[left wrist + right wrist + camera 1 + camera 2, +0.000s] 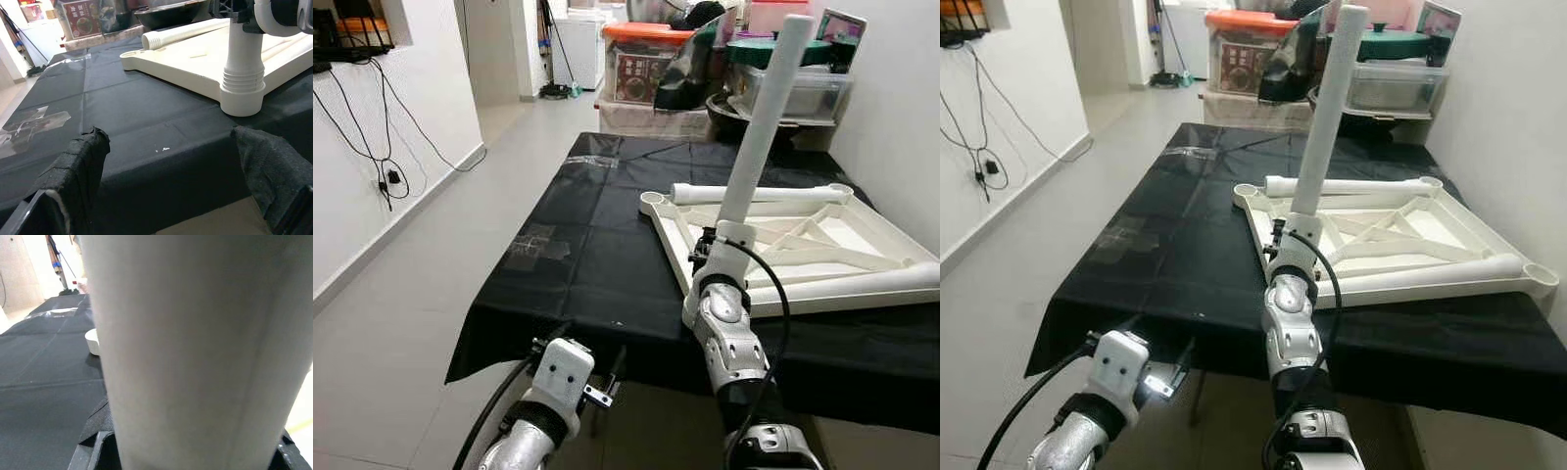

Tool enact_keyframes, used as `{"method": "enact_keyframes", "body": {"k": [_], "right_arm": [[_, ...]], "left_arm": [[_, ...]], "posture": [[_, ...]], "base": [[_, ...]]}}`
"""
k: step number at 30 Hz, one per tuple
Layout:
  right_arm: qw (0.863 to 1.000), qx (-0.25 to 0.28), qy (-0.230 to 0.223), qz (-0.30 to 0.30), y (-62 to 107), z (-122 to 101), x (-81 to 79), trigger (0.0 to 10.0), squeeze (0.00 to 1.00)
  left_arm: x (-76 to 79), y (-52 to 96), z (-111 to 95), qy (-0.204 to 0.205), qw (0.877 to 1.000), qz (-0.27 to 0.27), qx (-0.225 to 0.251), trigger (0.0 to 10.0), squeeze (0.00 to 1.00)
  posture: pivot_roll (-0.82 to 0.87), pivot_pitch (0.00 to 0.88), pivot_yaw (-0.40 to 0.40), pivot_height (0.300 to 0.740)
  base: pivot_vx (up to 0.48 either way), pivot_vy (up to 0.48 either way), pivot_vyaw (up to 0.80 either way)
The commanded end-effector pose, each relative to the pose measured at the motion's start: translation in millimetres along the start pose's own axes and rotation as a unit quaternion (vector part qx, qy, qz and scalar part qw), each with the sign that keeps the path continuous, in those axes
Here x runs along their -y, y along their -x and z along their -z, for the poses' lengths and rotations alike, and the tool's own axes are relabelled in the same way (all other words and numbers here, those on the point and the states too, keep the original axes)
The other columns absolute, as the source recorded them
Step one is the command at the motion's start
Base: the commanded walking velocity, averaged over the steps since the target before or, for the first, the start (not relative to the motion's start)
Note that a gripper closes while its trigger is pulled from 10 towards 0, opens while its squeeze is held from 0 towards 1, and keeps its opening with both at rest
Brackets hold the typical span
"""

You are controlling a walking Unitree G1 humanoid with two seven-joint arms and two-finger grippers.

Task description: Building children table

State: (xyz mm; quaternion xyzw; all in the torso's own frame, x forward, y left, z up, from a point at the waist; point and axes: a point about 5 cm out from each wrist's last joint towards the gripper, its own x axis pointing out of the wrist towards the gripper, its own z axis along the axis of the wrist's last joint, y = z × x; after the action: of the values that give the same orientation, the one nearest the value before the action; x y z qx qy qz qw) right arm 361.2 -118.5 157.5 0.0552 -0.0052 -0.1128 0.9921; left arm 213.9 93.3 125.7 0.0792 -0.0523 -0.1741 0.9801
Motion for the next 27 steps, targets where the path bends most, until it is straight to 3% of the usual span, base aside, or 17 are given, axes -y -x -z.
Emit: {"method": "enact_keyframes", "body": {"k": [1, 3, 4, 7, 9, 10, 11, 12, 13, 14, 15, 18, 19, 21, 23, 25, 27], "right_arm": [[0.997, -0.033, -0.053, -0.052, 16.1, 17.5, -34.3, 10.0, 1.00], [0.994, -0.023, -0.059, -0.084, 16.7, 16.3, -40.1, 10.0, 1.00], [0.990, -0.019, -0.068, -0.120, 15.4, 13.6, -40.5, 10.0, 0.00], [0.986, -0.020, -0.077, -0.148, 14.6, 10.3, -38.5, 10.0, 0.00], [0.966, -0.019, -0.054, -0.251, 4.2, 6.4, -30.4, 10.0, 0.00], [0.966, -0.019, -0.054, -0.251, 4.2, 6.4, -30.4, 10.0, 0.00], [0.935, -0.033, -0.017, -0.352, -2.8, 5.6, -22.4, 10.0, 0.00], [0.935, -0.033, -0.017, -0.352, -2.8, 5.6, -22.4, 10.0, 0.00], [0.922, -0.040, 0.000, -0.385, -3.8, 6.1, -20.2, 10.0, 0.00], [0.894, -0.058, 0.024, -0.444, -3.7, 5.9, -20.0, 10.0, 0.00], [0.894, -0.058, 0.024, -0.444, -3.7, 5.9, -20.0, 10.0, 0.00], [0.815, -0.096, 0.061, -0.568, -0.4, 2.6, -24.1, 10.0, 0.00], [0.815, -0.096, 0.061, -0.568, -0.4, 2.6, -24.1, 10.0, 0.00], [0.786, -0.102, 0.063, -0.606, 0.9, -1.4, -31.3, 10.0, 0.00], [0.786, -0.102, 0.063, -0.606, 0.9, -1.4, -31.3, 10.0, 0.00], [0.759, -0.102, 0.053, -0.641, 2.8, -6.8, -45.8, 10.0, 0.00], [0.752, -0.100, 0.048, -0.650, 3.4, -8.5, -50.7, 10.0, 0.00]], "left_arm": [[0.7, 0.2, 3.1, 0.000, 1.000, 0.003, -0.004, 10.0, 0.00], [0.8, 0.4, 3.2, 0.000, 1.000, 0.004, -0.004, 10.0, 0.00], [0.9, 0.2, 3.4, 0.000, 1.000, 0.004, -0.004, 10.0, 0.00], [1.0, -0.1, 3.6, 0.001, 1.000, 0.004, -0.004, 10.0, 0.00], [1.3, -0.9, 3.8, 0.001, 1.000, 0.006, -0.004, 10.0, 0.00], [1.3, -0.9, 3.8, 0.001, 1.000, 0.006, -0.004, 10.0, 0.00], [1.5, -1.5, 4.2, 0.002, 1.000, 0.006, -0.003, 10.0, 0.00], [1.5, -1.5, 4.2, 0.002, 1.000, 0.006, -0.003, 10.0, 0.00], [1.6, -1.7, 4.3, 0.002, 1.000, 0.006, -0.003, 10.0, 0.00], [1.8, -1.8, 4.2, 0.001, 1.000, 0.007, -0.003, 10.0, 0.00], [1.8, -1.8, 4.2, 0.001, 1.000, 0.007, -0.003, 10.0, 0.00], [2.6, -1.5, 4.3, 0.001, 1.000, 0.009, -0.002, 10.0, 0.00], [2.6, -1.5, 4.3, 0.001, 1.000, 0.009, -0.002, 10.0, 0.00], [3.4, -0.8, 4.4, 0.001, 1.000, 0.009, -0.002, 10.0, 0.00], [3.4, -0.8, 4.4, 0.001, 1.000, 0.009, -0.002, 10.0, 0.00], [4.4, 0.4, 3.6, 0.001, 1.000, 0.007, -0.002, 10.0, 0.00], [4.7, 1.0, 3.3, 0.001, 1.000, 0.006, -0.001, 10.0, 0.00]], "posture": [[0.07, 0.000, -0.055, 0.740], [0.06, 0.000, -0.055, 0.740], [0.06, 0.000, -0.057, 0.740], [0.06, 0.000, -0.057, 0.740], [0.06, 0.000, -0.056, 0.740], [0.06, 0.000, -0.056, 0.740], [0.06, 0.000, -0.054, 0.740], [0.06, 0.000, -0.054, 0.740], [0.06, 0.000, -0.054, 0.740], [0.06, 0.000, -0.057, 0.740], [0.06, 0.000, -0.057, 0.740], [0.07, 0.000, -0.063, 0.740], [0.07, 0.000, -0.063, 0.740], [0.08, 0.000, -0.064, 0.740], [0.08, 0.000, -0.064, 0.740], [0.10, 0.000, -0.079, 0.740], [0.11, 0.000, -0.080, 0.740]], "base": [[0.000, 0.000, 0.00], [0.000, 0.000, 0.00], [0.000, 0.000, 0.00], [0.000, 0.000, 0.00], [0.000, 0.000, 0.00], [0.000, 0.000, 0.00], [0.000, 0.000, 0.00], [0.000, 0.000, 0.00], [0.000, 0.000, 0.00], [0.000, 0.000, 0.00], [0.000, 0.000, 0.00], [0.000, 0.000, 0.00], [0.000, 0.000, 0.00], [0.000, 0.000, 0.00], [0.000, 0.000, 0.00], [0.000, 0.000, 0.00], [0.000, 0.000, 0.00]]}}
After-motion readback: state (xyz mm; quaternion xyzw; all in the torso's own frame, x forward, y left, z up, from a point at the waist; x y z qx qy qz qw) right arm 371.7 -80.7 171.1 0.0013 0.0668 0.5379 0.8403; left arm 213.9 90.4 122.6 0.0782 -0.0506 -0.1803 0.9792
